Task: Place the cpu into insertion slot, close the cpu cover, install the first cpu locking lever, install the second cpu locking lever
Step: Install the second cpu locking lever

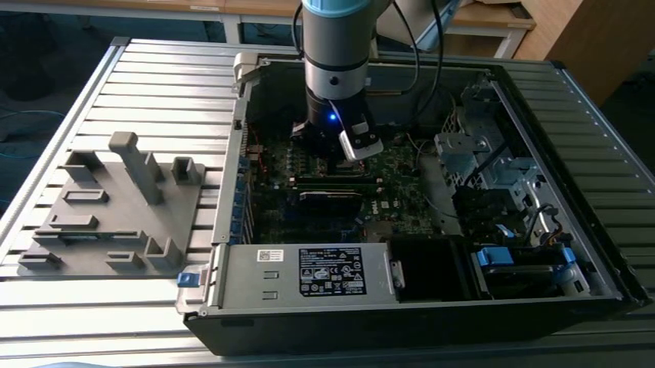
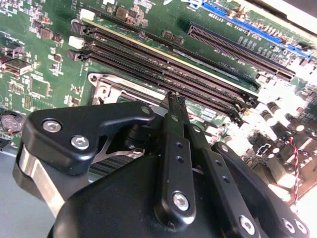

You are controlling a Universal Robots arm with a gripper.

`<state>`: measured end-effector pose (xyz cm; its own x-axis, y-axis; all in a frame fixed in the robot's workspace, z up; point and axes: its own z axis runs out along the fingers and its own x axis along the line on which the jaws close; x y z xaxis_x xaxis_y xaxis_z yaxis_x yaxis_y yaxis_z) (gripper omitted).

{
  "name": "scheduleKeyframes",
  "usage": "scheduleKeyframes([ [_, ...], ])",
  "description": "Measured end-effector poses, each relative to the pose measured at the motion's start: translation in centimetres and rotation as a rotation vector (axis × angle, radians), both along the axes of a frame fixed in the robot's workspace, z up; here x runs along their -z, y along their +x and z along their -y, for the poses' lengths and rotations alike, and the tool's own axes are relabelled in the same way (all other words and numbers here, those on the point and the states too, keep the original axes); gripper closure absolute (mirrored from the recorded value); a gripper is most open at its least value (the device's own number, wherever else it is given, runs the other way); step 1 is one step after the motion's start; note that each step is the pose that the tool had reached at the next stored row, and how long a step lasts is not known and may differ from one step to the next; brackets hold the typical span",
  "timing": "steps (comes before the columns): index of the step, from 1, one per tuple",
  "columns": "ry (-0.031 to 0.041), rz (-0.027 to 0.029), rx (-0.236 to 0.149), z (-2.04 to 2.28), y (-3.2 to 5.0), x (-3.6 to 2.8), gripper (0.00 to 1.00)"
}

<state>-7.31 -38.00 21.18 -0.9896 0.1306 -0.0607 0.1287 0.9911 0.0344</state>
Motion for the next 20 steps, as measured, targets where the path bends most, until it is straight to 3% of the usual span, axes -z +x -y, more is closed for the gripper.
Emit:
scheduleKeyframes([
  [20, -0.0001, 0.0000, 0.000, 0.00, -0.09, 0.25, 0.89],
])
